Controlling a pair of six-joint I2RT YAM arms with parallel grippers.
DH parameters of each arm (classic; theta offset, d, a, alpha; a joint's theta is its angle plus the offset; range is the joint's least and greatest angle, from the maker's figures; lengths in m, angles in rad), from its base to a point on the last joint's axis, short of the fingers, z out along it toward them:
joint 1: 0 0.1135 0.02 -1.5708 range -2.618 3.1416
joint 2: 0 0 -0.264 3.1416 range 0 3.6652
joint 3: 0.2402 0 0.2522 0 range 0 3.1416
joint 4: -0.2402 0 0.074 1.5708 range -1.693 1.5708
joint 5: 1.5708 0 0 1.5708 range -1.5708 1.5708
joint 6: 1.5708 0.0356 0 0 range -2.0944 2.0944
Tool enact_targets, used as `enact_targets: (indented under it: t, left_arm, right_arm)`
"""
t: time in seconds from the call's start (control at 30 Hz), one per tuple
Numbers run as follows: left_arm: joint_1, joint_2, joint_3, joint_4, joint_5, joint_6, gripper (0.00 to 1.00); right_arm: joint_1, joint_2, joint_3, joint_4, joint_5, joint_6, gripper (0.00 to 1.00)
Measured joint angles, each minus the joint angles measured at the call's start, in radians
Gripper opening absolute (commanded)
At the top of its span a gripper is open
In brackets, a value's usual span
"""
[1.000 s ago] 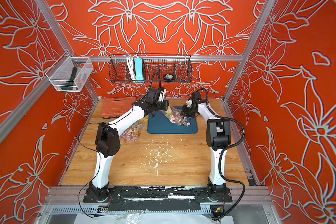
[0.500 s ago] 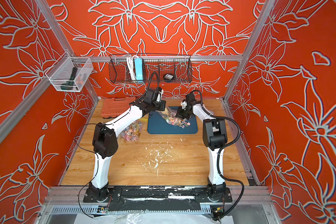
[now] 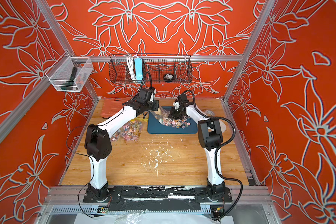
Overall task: Pour candies out of the ziploc bag
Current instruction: 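Pour the candies out of the ziploc bag onto the tray.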
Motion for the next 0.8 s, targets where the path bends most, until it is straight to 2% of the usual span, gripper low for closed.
enact_targets:
  t: [0.8]
  left_arm:
    - [0.004,-0.003,0.061,-0.085,-0.022,0.057,0.0]
  right_arm:
    - [0.026,0.04,0.0,0.136,-0.024,0.06,0.0]
